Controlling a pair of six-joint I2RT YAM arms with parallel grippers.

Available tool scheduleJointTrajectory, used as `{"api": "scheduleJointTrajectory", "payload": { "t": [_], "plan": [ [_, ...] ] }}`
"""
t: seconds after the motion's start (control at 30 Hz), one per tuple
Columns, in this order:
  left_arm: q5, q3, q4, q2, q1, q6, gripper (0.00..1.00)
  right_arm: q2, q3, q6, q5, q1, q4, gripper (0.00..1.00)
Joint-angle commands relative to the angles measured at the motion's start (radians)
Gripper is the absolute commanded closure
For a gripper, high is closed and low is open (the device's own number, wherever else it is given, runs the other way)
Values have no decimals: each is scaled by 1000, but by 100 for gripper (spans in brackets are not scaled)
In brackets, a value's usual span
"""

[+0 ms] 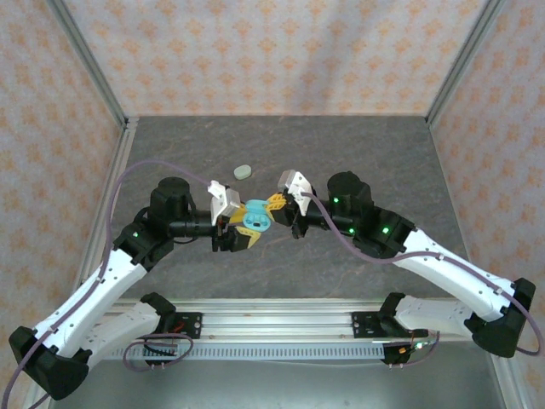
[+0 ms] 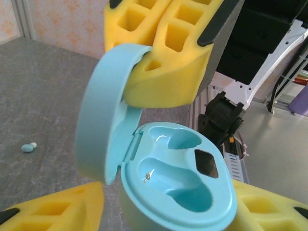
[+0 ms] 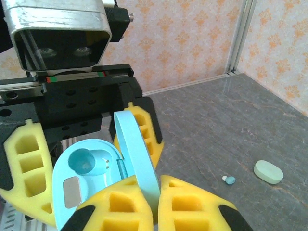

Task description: Insert wireless bluetooth earbuds into charging case

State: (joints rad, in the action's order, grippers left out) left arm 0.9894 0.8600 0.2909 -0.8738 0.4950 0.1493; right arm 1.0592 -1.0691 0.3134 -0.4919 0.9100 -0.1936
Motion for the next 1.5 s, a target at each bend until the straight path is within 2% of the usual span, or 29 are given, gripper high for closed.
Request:
{"api": "scheduleJointTrajectory", "payload": {
  "t": [0.0,0.13,0.23,0.53,0.97,1.3,1.47],
  "plan": [
    [-50,-9,-41,20,-8,-17,32,-24,-3,18,-2,10,5,97],
    [-77,-26,-69,58,-6,-26,18,-25,-11,32,21,10,-25,97],
    [-73,-40,-109,65,-7,-44,14,-28,-11,33,27,10,-31,98],
    [-32,-74,-203,54,-1,-67,17,-22,-15,32,38,10,-38,98],
    [-32,-72,-229,21,41,-75,20,-18,-12,29,67,9,-36,98],
    [-24,-58,-181,8,48,-38,37,-27,-8,26,65,9,-35,97],
    [-27,-55,-164,11,48,-27,60,-33,-5,23,65,10,-35,97]
  ]
}}
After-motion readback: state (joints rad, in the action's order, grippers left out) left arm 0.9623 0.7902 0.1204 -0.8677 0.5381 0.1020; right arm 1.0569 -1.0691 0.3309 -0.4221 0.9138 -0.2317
